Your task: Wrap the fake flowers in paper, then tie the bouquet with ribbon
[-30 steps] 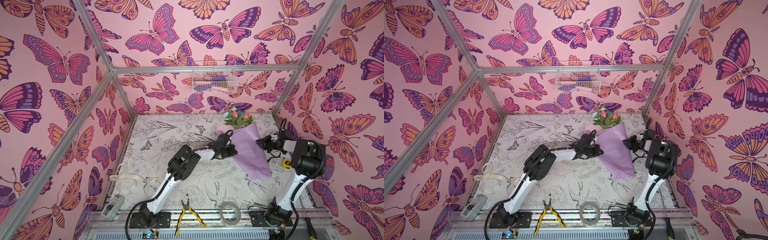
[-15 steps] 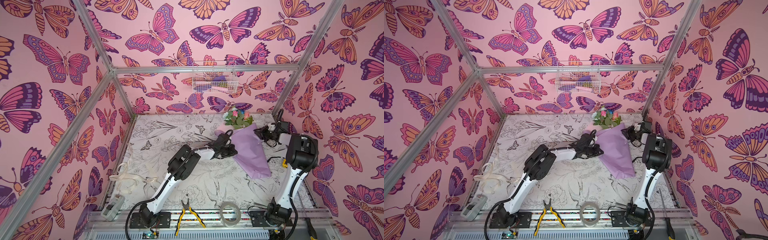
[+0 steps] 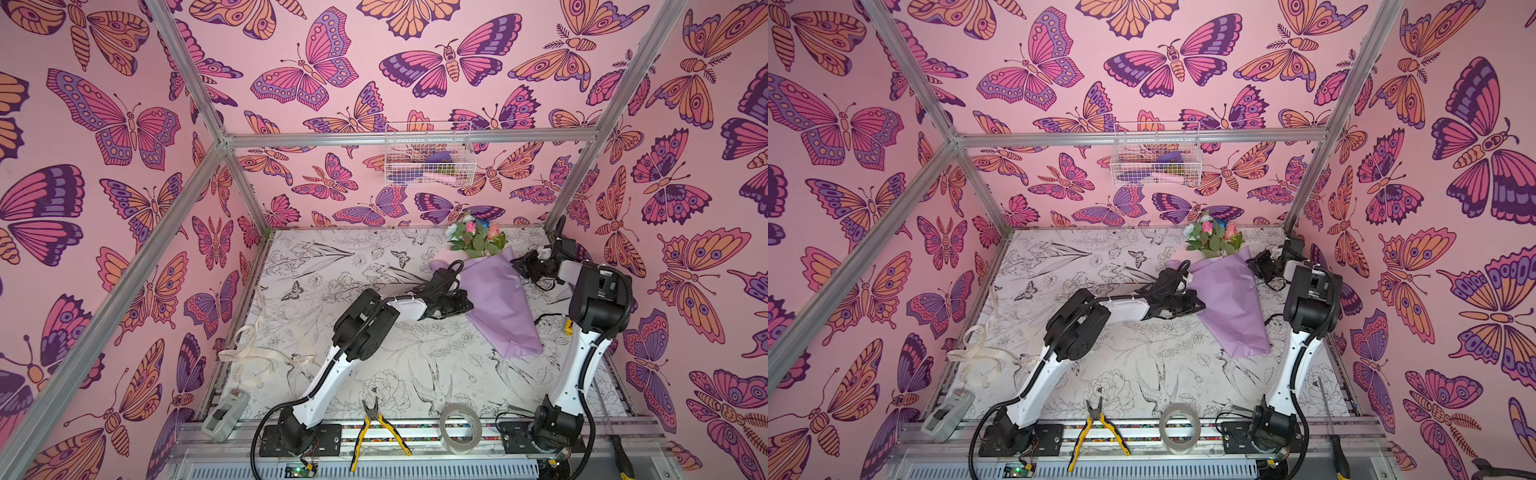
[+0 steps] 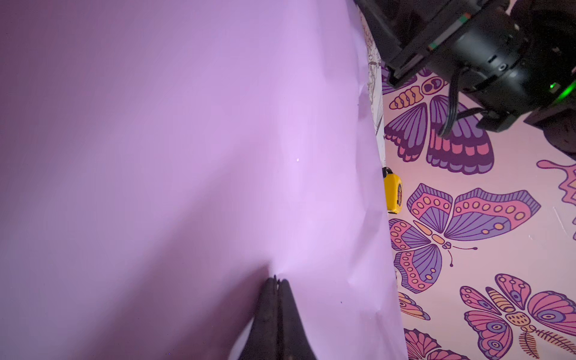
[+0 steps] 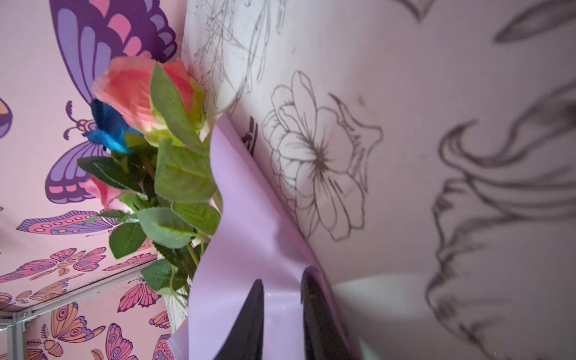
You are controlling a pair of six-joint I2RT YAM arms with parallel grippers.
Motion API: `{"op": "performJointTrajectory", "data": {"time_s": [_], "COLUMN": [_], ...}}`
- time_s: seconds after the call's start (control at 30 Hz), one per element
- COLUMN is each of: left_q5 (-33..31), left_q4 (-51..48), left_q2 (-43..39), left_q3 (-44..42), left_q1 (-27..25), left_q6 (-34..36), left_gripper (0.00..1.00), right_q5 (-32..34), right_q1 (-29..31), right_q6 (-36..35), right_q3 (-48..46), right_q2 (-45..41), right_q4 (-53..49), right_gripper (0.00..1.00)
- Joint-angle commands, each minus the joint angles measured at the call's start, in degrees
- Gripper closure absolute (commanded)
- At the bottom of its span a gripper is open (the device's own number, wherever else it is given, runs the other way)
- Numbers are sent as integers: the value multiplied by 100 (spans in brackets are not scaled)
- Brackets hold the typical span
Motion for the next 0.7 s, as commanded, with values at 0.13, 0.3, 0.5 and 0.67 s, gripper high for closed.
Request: {"op": "performJointTrajectory", "data": {"time_s": [0.13, 0.3, 0.5, 0.67], "left_q5": [-3, 52, 56, 61], "left_q4": [-365, -328, -258, -215], "left_q2": [104, 78, 49, 15], "left_q3": [-396, -392, -478, -512], "left_q1": [113, 124, 150, 159], "left_q6": [26, 61, 61, 43], "left_gripper": [100, 100, 100, 100], "right_q5": [112, 284, 741, 866], "right_q1": [-22, -20, -15, -19], "right_q6": [-290, -387, -842, -941], "right_q3": [-2171, -3848, -5064, -5738], "right_q2": [-2447, -4137, -5606, -5837], "right_q4": [-327, -718, -1737, -1869], "right_gripper": [71, 73, 75, 76]}}
